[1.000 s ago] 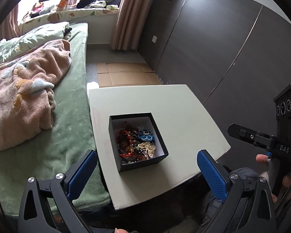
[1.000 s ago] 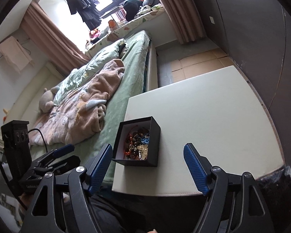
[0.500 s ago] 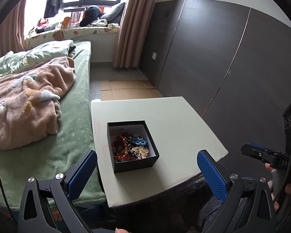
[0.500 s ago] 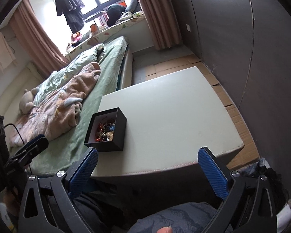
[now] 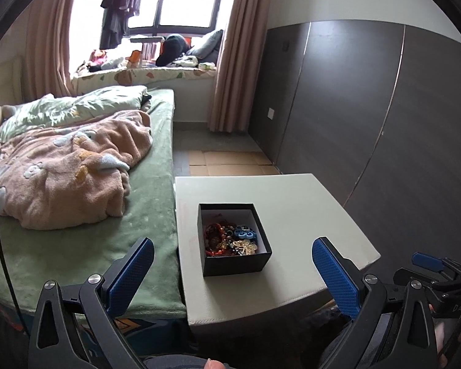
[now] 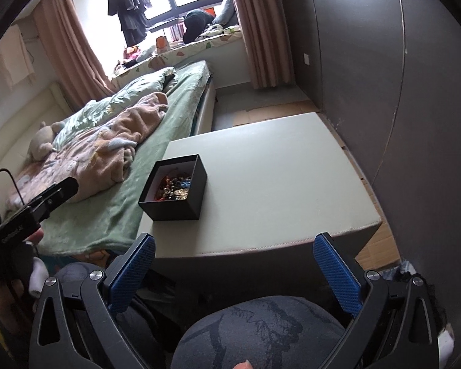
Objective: Organize jewelry
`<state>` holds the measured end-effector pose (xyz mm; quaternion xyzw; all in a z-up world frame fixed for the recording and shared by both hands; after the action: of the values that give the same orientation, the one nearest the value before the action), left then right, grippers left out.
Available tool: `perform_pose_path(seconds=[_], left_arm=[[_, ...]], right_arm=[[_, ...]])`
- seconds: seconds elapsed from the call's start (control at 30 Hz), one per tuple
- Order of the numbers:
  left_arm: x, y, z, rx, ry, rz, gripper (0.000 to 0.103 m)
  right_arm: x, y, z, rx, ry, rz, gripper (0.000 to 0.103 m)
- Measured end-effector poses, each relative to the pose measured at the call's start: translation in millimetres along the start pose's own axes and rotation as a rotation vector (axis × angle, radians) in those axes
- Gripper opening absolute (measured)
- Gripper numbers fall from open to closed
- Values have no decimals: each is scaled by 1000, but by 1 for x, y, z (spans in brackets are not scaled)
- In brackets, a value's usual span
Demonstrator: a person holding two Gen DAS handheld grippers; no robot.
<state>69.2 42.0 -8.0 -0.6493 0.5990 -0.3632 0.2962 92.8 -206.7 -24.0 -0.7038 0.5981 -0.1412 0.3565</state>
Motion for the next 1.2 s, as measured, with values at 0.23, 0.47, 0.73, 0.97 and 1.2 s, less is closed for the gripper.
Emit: perform_pose_path(seconds=[0.23,0.47,0.73,0.97,1.2], left_arm=[[1,1,-2,28,-30,-4,103],[9,2,-2,21,-12,19,103],[11,4,0,-5,9,27,103],[8,4,3,-24,33,8,103],[8,3,6,-32,42,3,103]], right_arm=[[7,0,-3,7,-15,17,103],[25,2,-9,20,-52,116,103],[22,5,-11,29,-23,102,103],[20,6,-10,24,-25,98,103],[19,6,-6,25,-18,98,103]])
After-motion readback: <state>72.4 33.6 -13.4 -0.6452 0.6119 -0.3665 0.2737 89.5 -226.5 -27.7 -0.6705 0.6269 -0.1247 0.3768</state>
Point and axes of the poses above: each gripper's, at about its wrist camera, not at the fingertips, and z roughly the way its jaws point, x to its right, y to its underside, the point moved 1 cm from there along z, roughly the way its jaws point, and after that the axes turned 3 degrees about z, right-handed, at the moved point
